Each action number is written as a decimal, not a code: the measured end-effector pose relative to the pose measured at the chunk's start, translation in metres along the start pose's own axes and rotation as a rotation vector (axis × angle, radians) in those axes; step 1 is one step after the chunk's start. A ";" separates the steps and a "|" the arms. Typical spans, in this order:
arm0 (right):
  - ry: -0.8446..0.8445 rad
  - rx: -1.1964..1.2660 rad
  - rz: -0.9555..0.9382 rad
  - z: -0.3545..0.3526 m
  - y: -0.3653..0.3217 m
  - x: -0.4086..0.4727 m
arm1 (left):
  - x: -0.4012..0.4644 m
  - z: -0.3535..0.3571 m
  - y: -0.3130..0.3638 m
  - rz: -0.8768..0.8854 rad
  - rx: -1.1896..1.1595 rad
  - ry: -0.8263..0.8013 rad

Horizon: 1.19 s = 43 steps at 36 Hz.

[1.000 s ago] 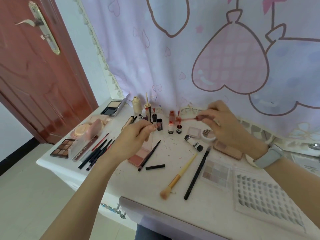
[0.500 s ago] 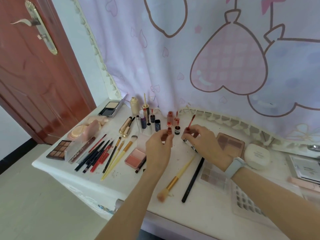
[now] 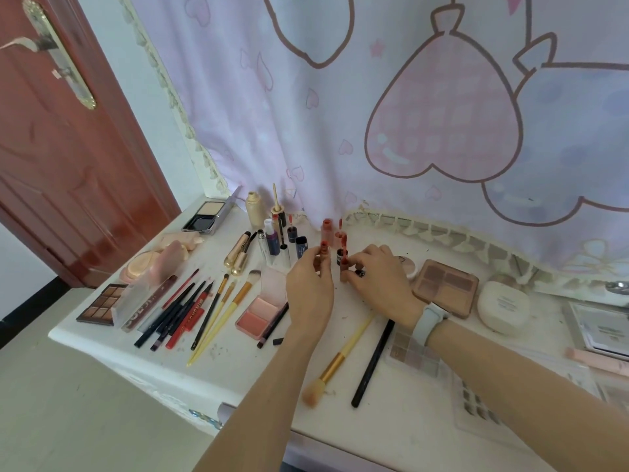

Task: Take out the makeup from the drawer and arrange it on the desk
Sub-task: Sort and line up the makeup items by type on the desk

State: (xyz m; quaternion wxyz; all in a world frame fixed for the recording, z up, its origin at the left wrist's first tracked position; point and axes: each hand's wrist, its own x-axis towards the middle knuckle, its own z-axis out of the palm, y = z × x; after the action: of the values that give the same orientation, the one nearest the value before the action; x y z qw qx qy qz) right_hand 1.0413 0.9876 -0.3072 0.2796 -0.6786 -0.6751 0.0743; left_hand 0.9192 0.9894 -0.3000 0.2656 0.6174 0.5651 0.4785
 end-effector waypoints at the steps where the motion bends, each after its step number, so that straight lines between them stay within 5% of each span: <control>1: -0.012 -0.001 0.001 -0.001 0.000 0.000 | 0.000 0.000 0.000 0.002 0.004 0.003; 17: 0.057 -0.317 -0.068 -0.018 0.018 -0.027 | -0.011 -0.008 0.001 -0.017 0.051 -0.045; 27: 0.013 -0.472 -0.069 -0.016 0.018 -0.033 | -0.036 -0.021 0.005 0.226 0.058 -0.022; 31: 0.014 -0.169 0.011 -0.035 0.019 -0.035 | -0.037 -0.029 0.001 0.256 0.045 -0.126; 37: -0.263 0.583 0.157 -0.071 0.008 -0.046 | -0.048 -0.033 -0.002 0.358 -0.018 -0.361; 43: -0.210 0.750 0.231 -0.068 -0.010 -0.062 | -0.060 -0.034 0.006 0.402 0.005 -0.360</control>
State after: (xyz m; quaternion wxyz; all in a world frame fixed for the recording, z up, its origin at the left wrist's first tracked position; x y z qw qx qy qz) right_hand 1.0608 0.9085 -0.2630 0.4272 -0.5896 -0.5453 0.4154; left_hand 0.8971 0.9239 -0.2990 0.2600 0.7931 0.3760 0.4025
